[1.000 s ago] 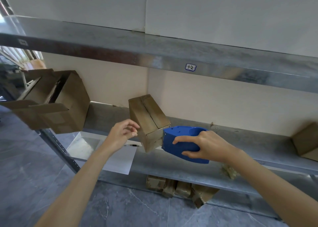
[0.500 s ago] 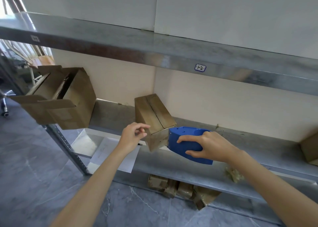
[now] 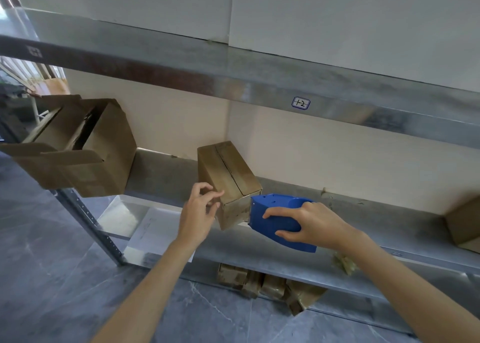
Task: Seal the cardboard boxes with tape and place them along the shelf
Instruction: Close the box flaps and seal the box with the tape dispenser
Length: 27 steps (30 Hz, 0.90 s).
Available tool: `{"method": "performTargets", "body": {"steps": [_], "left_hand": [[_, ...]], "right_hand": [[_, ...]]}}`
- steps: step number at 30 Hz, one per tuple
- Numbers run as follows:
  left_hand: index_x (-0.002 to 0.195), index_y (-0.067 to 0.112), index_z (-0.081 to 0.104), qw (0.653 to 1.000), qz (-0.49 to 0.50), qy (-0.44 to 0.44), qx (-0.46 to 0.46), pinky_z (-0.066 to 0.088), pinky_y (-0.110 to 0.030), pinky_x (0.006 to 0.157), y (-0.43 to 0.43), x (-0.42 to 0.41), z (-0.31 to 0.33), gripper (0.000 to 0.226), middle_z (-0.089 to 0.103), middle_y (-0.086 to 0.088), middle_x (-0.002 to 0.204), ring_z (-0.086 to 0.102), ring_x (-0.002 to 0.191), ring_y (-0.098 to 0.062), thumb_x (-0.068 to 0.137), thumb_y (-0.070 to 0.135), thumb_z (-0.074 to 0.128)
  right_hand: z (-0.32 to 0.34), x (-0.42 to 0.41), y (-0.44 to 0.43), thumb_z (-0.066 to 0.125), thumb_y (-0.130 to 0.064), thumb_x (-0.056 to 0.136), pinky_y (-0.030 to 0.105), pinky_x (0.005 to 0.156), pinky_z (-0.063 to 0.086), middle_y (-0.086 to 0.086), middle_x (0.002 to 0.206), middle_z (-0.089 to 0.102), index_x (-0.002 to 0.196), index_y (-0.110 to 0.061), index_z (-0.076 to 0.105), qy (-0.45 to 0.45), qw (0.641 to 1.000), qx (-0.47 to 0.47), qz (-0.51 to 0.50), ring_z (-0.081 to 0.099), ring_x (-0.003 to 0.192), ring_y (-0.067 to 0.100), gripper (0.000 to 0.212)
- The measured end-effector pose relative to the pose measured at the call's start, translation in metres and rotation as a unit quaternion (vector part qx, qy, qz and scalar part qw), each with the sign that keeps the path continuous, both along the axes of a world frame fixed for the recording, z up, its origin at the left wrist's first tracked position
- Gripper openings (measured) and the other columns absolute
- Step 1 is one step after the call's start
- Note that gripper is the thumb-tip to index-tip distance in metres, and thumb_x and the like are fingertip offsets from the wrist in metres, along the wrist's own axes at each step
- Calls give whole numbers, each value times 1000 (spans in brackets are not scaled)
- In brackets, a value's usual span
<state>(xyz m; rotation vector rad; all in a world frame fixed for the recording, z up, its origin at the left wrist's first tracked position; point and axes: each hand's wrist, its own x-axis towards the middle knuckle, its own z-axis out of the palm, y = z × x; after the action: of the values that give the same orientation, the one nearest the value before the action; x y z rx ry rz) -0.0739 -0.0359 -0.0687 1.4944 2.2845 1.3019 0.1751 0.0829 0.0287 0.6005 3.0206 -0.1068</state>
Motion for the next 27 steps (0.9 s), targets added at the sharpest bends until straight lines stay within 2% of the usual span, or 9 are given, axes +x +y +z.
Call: {"method": "performTargets", "body": {"steps": [3,5,6,9,12,15,22,25,27], "left_hand": [[109,26,76,998,19,56,15,45,-33,91,1,-6,-6,26,57,3,126,49,112,-15,84,20,78],[106,22,77,999,1,35,33,39,-31,103,4,-8,-9,23,59,5,131,46,129,-14,84,16,77],[107,20,77,999,-7,19,42,38,-26,104,6,-8,-9,23,60,5,131,46,131,-12,85,13,76],[106,13,76,997,-10,2,74,49,-25,99,11,-5,-10,23,66,0,118,58,121,-13,84,5,75],[100,7,76,995,-3,6,103,50,-24,96,14,-2,-11,19,67,-4,109,62,116,-17,82,0,75],[97,4,74,992,-4,23,126,50,-23,96,15,0,-16,17,65,-7,113,61,118,-19,81,-2,75],[112,7,67,997,-37,40,54,55,-44,96,13,0,-28,38,54,-11,129,50,132,-26,76,1,80],[113,8,66,996,-44,66,34,54,-45,98,12,-2,-27,42,55,-10,129,50,132,-27,74,4,81],[108,8,69,995,-33,83,45,53,-42,99,13,-5,-26,36,59,-9,122,54,128,-26,75,2,80]], "right_hand": [[-3,0,2,49,-51,94,10,53,31,-18,90,60,132,-53,31,-3,1000,-5,1,44,53,2,42],[-4,-1,2,48,-51,94,11,53,32,-17,90,62,132,-54,31,-5,1000,-2,0,45,52,2,42],[-5,-1,2,48,-51,94,11,52,32,-19,87,60,132,-54,31,-4,1000,-2,-1,44,52,3,42],[-7,-1,3,49,-51,94,11,50,29,-22,83,51,133,-53,33,0,1000,-3,-8,43,50,2,42],[-9,-2,6,46,-53,95,14,54,39,-14,85,63,134,-54,30,-5,1000,0,-9,49,56,8,42],[-13,-2,9,43,-54,95,21,60,47,-5,88,67,134,-55,28,-11,1000,5,-13,54,61,13,42],[-13,-6,12,46,-53,93,17,55,41,-6,84,67,133,-56,32,6,1000,0,-24,52,57,13,42],[-14,-7,12,48,-52,93,14,50,31,-7,77,64,133,-55,35,12,1000,1,-22,47,51,11,42],[-14,-8,12,48,-52,93,13,49,28,-8,77,64,133,-54,36,16,1000,4,-20,45,49,10,41]]}}
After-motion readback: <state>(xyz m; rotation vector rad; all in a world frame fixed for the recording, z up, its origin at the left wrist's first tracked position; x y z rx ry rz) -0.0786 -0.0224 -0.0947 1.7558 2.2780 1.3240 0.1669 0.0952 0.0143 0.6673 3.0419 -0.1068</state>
